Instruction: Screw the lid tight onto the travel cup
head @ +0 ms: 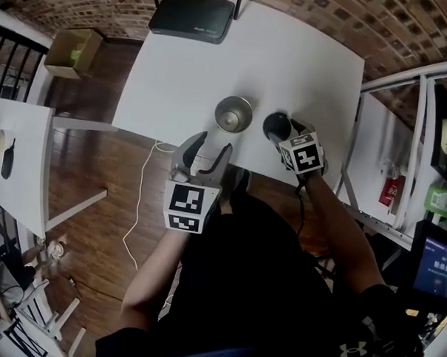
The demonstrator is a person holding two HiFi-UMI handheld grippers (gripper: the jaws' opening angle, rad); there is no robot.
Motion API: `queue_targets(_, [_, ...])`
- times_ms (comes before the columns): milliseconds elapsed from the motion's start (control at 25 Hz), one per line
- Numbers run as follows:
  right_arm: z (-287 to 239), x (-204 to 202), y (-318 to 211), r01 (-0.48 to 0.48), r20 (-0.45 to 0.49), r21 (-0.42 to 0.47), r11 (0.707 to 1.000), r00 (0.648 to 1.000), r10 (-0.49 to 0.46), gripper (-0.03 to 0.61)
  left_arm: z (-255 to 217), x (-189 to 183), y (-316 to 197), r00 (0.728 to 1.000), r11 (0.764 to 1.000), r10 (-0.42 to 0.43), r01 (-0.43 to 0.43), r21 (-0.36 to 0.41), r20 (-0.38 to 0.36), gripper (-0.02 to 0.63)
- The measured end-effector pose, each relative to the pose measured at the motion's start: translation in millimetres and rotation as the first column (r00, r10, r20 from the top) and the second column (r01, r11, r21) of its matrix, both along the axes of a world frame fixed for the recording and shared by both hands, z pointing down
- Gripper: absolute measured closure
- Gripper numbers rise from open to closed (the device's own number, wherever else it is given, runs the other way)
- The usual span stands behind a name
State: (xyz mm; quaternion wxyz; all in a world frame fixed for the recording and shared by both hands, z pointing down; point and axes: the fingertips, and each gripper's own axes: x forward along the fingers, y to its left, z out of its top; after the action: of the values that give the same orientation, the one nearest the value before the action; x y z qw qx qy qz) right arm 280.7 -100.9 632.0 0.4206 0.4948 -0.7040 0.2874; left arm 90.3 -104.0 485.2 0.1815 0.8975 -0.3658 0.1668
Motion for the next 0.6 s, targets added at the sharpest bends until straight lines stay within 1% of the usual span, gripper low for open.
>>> queue_targets(120, [-2.0, -4.2, -6.9, -0.005, 0.01, -0.006, 1.0, 1.0, 0.005, 0.245, 0.4, -3.6, -1.8, 1.0, 1.0, -0.008, 0.008, -0.004, -0.013, 0.387])
queue_targets(280, [-3.4, -9.9, -9.9, -0.032, 0.046, -0.045, 0.998, 0.998, 0.034, 0.244, 0.7, -8.8, -3.1, 0.999, 0.999, -0.031, 0.031, -0.015, -0.022, 0.387])
queue_targets(400, [2.1, -7.9, -9.6, -0.054, 0.037, -0.071, 0.996, 0.998, 0.057, 0.241, -0.8, -16.5, -5.7, 0.998, 0.999, -0.052, 0.052, -0.013, -0.03, 0.387])
queue_targets(600, [15.2, -7.1, -6.8, -0.034, 0.016, -0.092, 0.995, 0.999, 0.035, 0.23, -0.2, -23.9, -7.4, 0.998, 0.998, -0.064, 0.063, -0.017, -0.027, 0.387])
